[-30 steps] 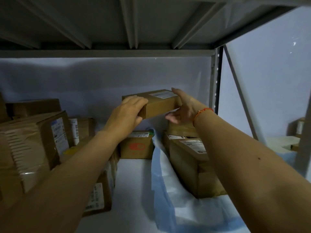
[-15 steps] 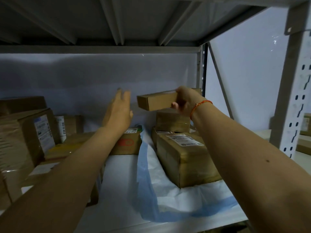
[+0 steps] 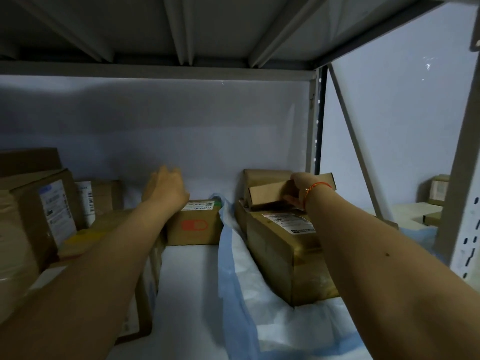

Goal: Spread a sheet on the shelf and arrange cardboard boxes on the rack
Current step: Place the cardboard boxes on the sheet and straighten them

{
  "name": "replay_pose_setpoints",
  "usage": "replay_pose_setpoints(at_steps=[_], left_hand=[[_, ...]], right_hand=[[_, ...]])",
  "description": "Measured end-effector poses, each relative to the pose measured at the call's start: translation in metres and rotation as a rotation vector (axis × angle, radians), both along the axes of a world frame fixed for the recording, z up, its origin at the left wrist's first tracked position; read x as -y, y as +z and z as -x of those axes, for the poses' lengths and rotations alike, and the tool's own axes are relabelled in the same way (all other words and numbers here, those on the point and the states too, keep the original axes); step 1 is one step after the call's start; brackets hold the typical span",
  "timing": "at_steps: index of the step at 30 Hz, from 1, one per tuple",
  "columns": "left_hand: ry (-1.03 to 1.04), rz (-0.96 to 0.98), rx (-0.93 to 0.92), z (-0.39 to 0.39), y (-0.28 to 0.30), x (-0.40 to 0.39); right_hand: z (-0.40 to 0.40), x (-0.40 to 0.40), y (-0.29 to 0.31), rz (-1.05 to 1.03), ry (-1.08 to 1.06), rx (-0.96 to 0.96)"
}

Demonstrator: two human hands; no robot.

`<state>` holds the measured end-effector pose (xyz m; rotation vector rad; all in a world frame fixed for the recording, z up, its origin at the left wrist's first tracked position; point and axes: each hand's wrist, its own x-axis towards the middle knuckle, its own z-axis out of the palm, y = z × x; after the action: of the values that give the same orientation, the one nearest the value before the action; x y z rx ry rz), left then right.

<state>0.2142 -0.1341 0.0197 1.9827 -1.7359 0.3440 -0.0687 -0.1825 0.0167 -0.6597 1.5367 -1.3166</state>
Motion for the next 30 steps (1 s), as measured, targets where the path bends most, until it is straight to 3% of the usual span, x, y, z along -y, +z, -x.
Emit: replay_pose_setpoints(at_steps=[4,7,10,13,16,21,28,30], left_hand=[[-0.015,-0.161,0.115,-0.013,0.000,0.018],[-0.051,-0.290,0.177,-0.012,-0.007,0.032],[-0.113,-0.378,0.180,-0.004,-0.014,0.045],[-0.161,-0.428,0.181,0.001,-0.018,0.058],[-0.182,-0.502,0.156,0.004,-0.019,0.070],[-0.187,-0.636,0.142,0.000,-0.016,0.087],[-0.233,-0.906,0.039,-0.005,-0.012,0.111],[-0.256,-0.936,0.015,-0.005,-0.015,0.116]], right_hand=[[-0.004,0.005,-0.002,0.016,0.040,0.015],[-0.007,0.005,-0.006,0.028,0.117,-0.191],[-0.004,0.014,-0.003,0.087,0.091,-0.152],[-0.003,0.030,0.004,0.039,0.004,-0.504],[-0.011,0.019,0.014,0.040,0.039,-0.708],[-0.016,0.001,0.020,0.026,0.117,-0.874],[-0.004,0.009,0.018,0.072,0.226,-0.735],[-0.004,0.005,0.018,0.013,0.247,-0.785]])
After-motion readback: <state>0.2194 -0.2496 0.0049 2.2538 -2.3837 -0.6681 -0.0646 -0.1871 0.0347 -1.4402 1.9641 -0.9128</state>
